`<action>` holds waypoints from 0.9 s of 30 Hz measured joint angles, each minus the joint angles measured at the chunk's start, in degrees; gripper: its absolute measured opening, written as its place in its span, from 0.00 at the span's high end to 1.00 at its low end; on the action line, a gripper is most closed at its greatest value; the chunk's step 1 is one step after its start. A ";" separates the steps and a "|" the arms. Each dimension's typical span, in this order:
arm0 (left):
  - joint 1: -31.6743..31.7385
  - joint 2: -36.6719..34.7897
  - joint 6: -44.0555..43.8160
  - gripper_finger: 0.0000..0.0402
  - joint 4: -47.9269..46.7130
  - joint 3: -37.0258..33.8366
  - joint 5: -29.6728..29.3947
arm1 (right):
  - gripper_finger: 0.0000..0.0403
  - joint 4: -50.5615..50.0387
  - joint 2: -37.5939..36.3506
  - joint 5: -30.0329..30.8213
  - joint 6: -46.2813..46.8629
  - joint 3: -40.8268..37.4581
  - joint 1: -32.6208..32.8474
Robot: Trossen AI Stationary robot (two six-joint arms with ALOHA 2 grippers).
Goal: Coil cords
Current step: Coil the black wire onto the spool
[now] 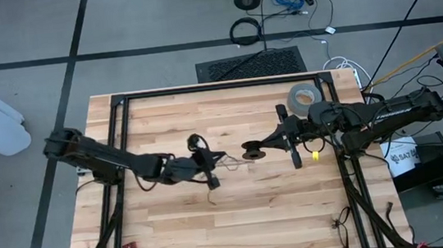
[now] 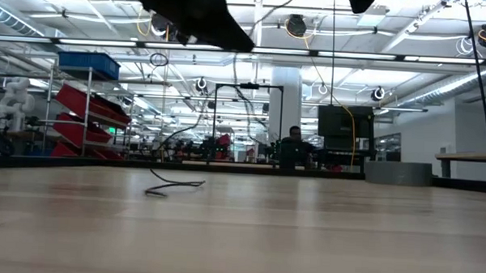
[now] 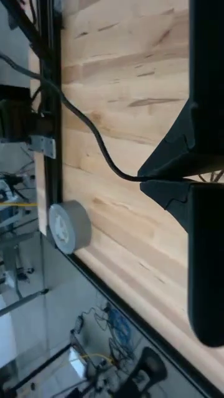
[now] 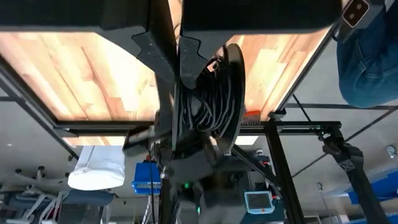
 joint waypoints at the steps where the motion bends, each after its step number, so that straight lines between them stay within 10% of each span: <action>1: 0.00 -1.28 -0.82 0.97 -2.31 0.00 0.00 | 1.00 -0.20 0.01 0.00 0.26 -0.01 0.00; 9: -0.41 -5.25 -10.30 0.97 -17.62 0.00 -0.20 | 1.00 -3.81 1.07 0.48 3.89 0.01 0.78; 27: -3.85 -5.92 -12.37 0.97 -14.82 0.02 -0.39 | 1.00 -1.95 7.31 4.52 4.30 0.01 1.84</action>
